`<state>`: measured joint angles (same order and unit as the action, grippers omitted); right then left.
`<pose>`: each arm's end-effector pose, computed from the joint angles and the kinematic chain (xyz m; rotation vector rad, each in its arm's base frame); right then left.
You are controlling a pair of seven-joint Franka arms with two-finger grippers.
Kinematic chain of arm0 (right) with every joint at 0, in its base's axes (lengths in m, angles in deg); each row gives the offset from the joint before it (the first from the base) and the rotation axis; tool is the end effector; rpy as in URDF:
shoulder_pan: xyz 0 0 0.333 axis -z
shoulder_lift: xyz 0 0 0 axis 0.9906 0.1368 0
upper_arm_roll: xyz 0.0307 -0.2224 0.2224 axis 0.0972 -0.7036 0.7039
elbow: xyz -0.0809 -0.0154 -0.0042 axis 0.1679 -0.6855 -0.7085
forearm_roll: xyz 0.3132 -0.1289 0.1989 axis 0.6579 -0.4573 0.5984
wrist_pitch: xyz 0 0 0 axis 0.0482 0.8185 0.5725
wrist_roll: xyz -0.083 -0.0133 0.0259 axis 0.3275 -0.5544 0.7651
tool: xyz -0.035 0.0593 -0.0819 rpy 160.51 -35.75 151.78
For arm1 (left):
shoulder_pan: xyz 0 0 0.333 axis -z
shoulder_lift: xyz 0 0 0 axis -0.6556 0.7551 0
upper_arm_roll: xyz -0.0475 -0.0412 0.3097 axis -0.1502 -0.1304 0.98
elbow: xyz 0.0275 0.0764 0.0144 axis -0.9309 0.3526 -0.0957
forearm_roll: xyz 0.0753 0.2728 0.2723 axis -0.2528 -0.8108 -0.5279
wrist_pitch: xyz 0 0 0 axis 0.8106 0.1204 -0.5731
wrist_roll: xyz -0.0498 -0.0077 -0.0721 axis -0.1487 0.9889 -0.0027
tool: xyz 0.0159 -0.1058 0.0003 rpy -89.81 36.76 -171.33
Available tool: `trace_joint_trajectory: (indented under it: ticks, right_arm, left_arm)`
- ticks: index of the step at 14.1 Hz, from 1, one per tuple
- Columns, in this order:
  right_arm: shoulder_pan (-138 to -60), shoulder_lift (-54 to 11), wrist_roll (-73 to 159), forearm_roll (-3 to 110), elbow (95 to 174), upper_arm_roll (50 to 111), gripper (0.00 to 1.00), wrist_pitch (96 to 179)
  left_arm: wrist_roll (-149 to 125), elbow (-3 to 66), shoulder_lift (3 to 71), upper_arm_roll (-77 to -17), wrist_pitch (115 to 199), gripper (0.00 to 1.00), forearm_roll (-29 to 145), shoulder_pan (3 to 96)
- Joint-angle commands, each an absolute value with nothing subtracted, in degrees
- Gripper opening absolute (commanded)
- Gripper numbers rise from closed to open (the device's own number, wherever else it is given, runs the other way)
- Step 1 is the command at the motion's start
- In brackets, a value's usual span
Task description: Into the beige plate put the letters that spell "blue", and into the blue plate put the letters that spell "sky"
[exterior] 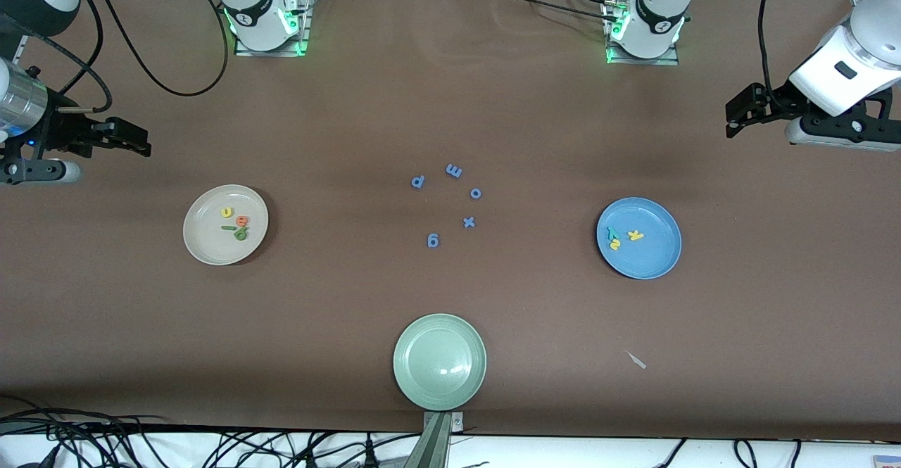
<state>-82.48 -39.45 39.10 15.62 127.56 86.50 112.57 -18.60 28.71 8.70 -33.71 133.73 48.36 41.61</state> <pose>0.5803 0.0081 0.5566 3.1208 0.0620 -0.1813 0.5402 -0.0528 0.6002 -3.1232 0.1619 0.0145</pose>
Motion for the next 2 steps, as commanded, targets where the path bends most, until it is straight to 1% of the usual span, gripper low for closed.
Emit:
trace_joint_trajectory:
  ticks: [1,2]
  right_arm:
    - [-82.5,-38.7,39.0,16.4,125.7,86.5,1.00,110.9]
    - [-82.4,-38.7,39.0,16.4,125.7,86.5,1.00,110.9]
  left_arm:
    - [-18.2,27.5,8.9,-33.6,132.6,1.00,49.0,41.7]
    - [-18.1,27.5,8.9,-33.6,132.6,1.00,49.0,41.7]
